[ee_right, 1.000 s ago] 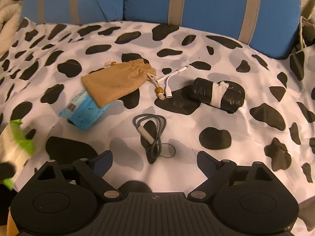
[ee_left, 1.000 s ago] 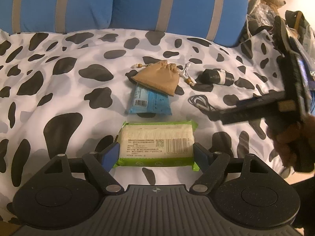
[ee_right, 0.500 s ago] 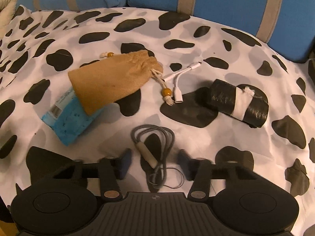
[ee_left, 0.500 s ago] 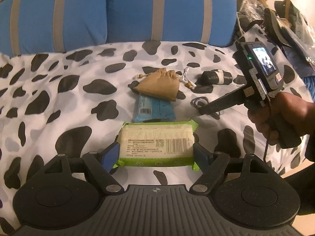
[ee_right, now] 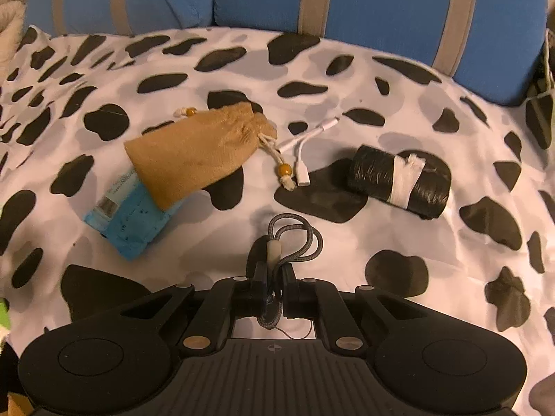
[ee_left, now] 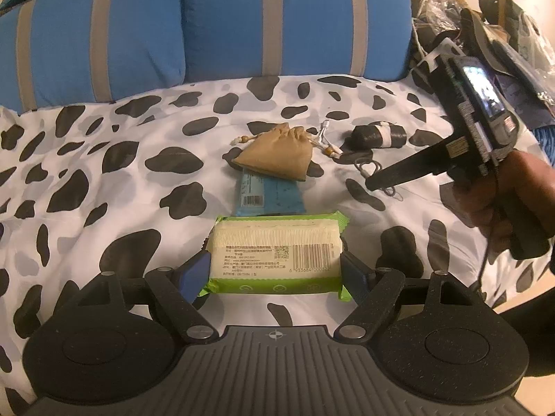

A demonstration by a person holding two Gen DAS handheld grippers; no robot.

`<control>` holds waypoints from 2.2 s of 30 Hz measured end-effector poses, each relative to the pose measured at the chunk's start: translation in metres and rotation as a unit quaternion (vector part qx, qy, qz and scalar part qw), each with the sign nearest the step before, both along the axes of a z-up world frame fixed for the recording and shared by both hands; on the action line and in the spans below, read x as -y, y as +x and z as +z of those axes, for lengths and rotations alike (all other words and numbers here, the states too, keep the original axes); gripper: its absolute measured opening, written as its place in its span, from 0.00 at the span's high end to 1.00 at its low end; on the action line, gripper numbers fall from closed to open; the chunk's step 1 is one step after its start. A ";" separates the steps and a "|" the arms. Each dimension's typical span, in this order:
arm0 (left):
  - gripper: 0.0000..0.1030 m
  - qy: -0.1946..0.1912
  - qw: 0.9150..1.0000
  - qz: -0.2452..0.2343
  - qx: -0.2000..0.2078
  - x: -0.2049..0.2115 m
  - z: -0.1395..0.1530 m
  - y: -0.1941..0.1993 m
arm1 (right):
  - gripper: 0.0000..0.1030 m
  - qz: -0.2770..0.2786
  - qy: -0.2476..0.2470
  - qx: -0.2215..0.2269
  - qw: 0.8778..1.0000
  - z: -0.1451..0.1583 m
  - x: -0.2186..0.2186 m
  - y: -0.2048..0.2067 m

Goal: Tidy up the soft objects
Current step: 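Grasp the grey cable with the right gripper while the left gripper holds the wipes pack, then carry the wipes pack and grey cable over the cardboard box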

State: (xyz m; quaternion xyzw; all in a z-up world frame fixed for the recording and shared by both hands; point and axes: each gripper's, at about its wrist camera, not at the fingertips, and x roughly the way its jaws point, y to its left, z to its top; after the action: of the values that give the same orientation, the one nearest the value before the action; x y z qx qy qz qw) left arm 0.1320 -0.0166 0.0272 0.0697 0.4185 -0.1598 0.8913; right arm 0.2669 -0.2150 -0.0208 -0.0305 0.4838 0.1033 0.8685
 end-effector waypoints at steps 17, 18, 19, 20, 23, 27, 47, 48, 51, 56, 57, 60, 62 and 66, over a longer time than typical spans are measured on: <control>0.24 -0.018 0.999 -0.024 0.039 0.015 0.018 -0.023 | 0.90 0.019 0.052 0.034 0.998 0.047 0.012 -0.067; 0.24 -0.017 0.999 -0.027 0.043 0.016 0.019 -0.026 | 0.90 0.021 0.054 0.034 0.998 0.048 0.012 -0.072; 0.24 -0.016 0.998 -0.031 0.048 0.018 0.020 -0.029 | 0.90 0.022 0.056 0.033 0.998 0.049 0.013 -0.077; 0.24 -0.017 0.998 -0.035 0.051 0.018 0.020 -0.032 | 0.90 0.022 0.057 0.033 0.998 0.049 0.014 -0.082; 0.24 -0.029 0.997 -0.045 0.053 0.017 0.021 -0.040 | 0.90 0.020 0.060 0.032 0.997 0.052 0.019 -0.097; 0.24 -0.033 0.996 -0.057 0.059 0.018 0.022 -0.054 | 0.90 0.017 0.071 0.030 0.997 0.055 0.025 -0.119; 0.23 -0.029 0.995 -0.068 -0.060 0.012 -0.009 -0.098 | 0.90 0.036 0.090 -0.013 0.995 0.050 0.024 -0.206; 0.23 -0.028 0.995 -0.071 -0.069 0.012 -0.011 -0.100 | 0.90 0.036 0.091 -0.014 0.995 0.051 0.024 -0.209; 0.23 -0.018 0.993 -0.076 -0.091 0.014 -0.017 -0.109 | 0.90 0.043 0.093 -0.026 0.994 0.049 0.022 -0.218; 0.23 -0.007 0.988 -0.087 -0.125 0.019 -0.025 -0.120 | 0.90 0.060 0.087 -0.040 0.994 0.046 0.015 -0.233; 0.23 -0.003 0.988 -0.089 -0.128 0.021 -0.027 -0.122 | 0.90 0.063 0.085 -0.041 0.994 0.046 0.014 -0.236; 0.23 0.000 0.986 -0.095 -0.139 0.023 -0.030 -0.125 | 0.90 0.066 0.084 -0.049 0.993 0.044 0.012 -0.242; 0.23 0.000 0.984 -0.093 -0.152 0.023 -0.034 -0.124 | 0.90 0.070 0.080 -0.059 0.993 0.041 0.010 -0.245; 0.22 0.006 0.983 -0.074 -0.166 0.020 -0.040 -0.119 | 0.90 0.074 0.070 -0.069 0.992 0.036 0.007 -0.250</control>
State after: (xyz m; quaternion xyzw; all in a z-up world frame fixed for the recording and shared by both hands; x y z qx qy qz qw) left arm 0.0131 -0.0370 -0.0124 0.0781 0.5552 -0.2324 0.7948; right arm 0.0165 -0.2216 0.0151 0.0017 0.5306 0.2024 0.8231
